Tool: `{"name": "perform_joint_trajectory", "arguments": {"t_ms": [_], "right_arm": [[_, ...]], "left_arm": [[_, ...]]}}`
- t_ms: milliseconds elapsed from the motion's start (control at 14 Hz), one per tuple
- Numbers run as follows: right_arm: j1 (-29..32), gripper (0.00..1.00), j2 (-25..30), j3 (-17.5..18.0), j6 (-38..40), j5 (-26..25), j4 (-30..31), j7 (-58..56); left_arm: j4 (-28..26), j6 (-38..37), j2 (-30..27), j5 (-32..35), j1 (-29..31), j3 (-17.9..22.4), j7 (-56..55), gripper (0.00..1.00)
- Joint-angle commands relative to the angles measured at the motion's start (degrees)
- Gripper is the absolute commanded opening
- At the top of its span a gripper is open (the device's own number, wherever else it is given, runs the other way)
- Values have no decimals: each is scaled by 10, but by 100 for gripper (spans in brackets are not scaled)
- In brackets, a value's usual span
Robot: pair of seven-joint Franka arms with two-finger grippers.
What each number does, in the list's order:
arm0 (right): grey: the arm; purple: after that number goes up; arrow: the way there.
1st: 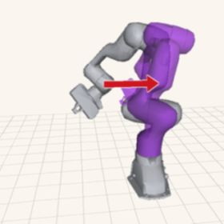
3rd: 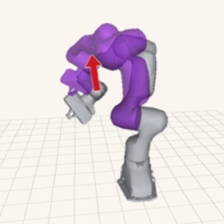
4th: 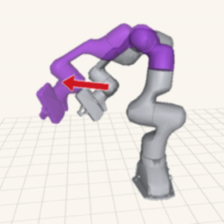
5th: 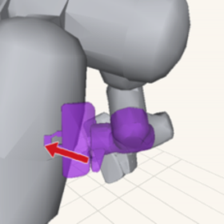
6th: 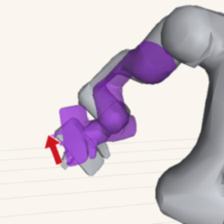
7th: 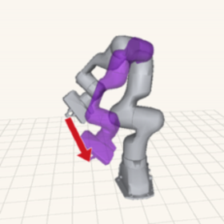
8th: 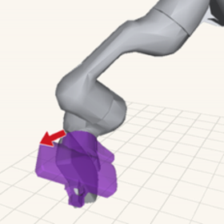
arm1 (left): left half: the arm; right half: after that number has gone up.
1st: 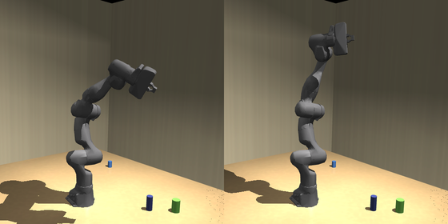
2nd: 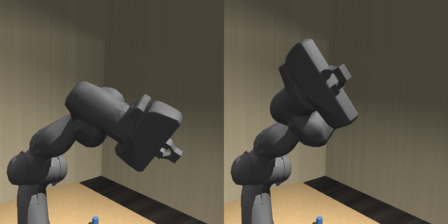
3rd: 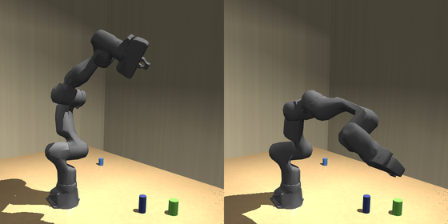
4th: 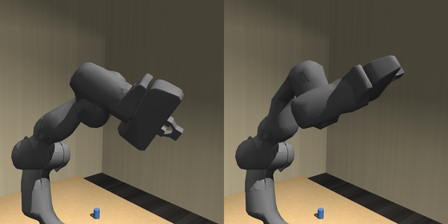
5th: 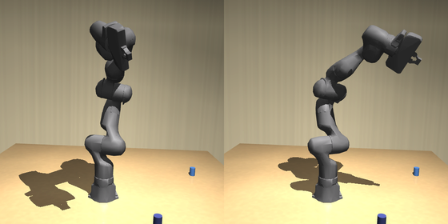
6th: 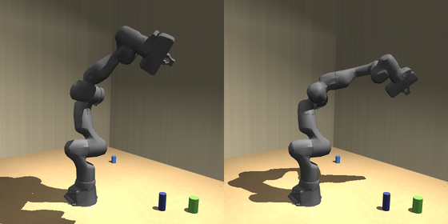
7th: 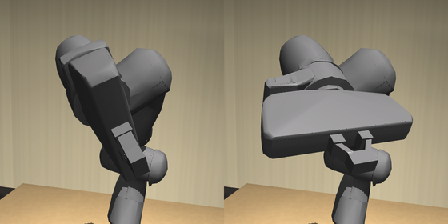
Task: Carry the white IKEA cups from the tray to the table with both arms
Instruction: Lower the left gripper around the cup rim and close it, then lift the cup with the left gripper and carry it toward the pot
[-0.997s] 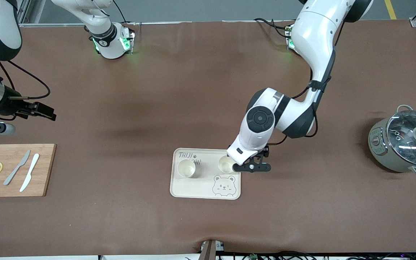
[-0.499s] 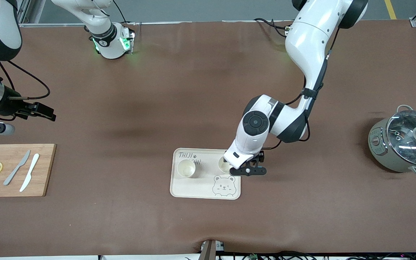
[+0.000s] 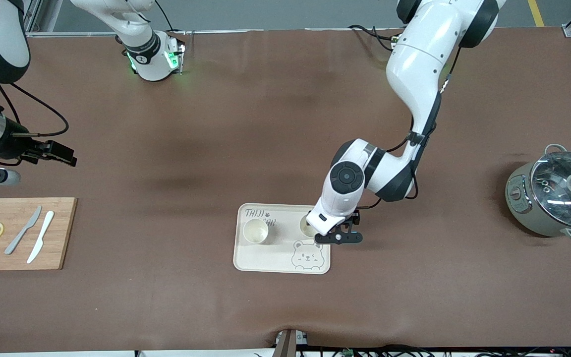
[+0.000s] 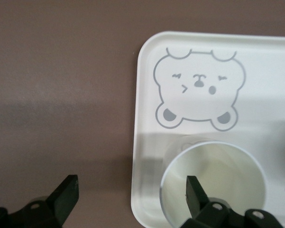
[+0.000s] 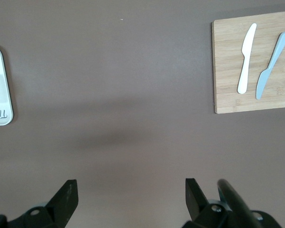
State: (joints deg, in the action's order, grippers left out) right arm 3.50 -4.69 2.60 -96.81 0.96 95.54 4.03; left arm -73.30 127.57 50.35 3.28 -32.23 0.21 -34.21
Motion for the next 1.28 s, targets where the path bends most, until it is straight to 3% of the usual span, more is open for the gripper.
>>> {"name": "perform_joint_trajectory", "arguments": {"t_ms": [0, 712, 855, 926, 1068, 1211], "right_arm": [[0, 100, 13, 1, -3, -2, 11, 5], [0, 100, 14, 1, -3, -2, 11, 5], [0, 100, 13, 1, -3, -2, 11, 6], [0, 100, 14, 1, -3, -2, 11, 5], [0, 100, 13, 1, -3, -2, 11, 5], [0, 100, 13, 1, -3, -2, 11, 5]], "left_arm": [[14, 4, 10, 13, -5, 4, -17, 100], [13, -2, -1, 9, -4, 1, -15, 100], [13, -2, -2, 9, -5, 0, -16, 74], [14, -2, -2, 9, -5, 0, -18, 54], [13, -4, -3, 9, -6, 0, -18, 0], [13, -4, -3, 10, -6, 0, -17, 0]]}}
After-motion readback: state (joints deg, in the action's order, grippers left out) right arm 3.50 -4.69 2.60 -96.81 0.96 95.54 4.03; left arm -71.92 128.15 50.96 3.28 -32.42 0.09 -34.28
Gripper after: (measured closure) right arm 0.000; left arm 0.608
